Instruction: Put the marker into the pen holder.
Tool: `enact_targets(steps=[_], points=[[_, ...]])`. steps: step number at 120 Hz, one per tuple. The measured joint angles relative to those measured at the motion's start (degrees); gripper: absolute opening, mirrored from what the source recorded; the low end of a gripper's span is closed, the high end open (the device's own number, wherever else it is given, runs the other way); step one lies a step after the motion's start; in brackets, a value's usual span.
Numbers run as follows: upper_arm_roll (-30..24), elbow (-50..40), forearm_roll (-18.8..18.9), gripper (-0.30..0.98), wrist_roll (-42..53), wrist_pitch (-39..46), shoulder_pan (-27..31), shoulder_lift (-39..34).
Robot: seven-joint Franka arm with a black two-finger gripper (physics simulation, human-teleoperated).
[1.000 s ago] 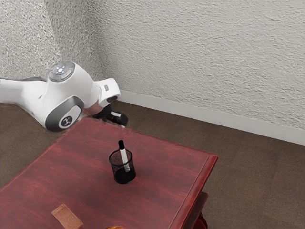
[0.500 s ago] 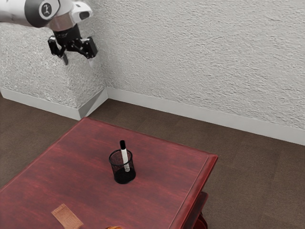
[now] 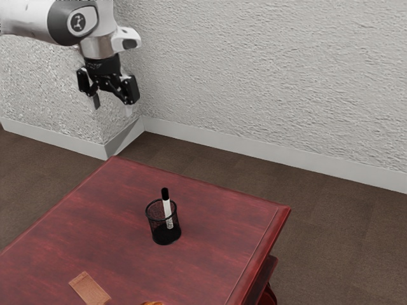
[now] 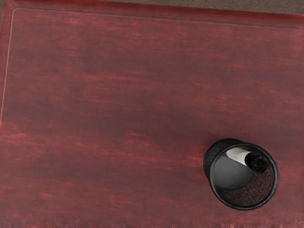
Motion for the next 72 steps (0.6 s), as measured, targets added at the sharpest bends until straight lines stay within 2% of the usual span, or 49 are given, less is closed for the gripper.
enact_targets(steps=[23, 48, 72], points=[[0.1, -3.8, -0.1, 0.69, 1.1, 0.4, -2.8, -2.5], [11.2, -4.7, -0.3, 0.69, 1.7, 1.0, -13.2, -3.1], [12.8, -5.6, -0.3, 0.69, 2.1, 1.6, -13.8, -3.1]])
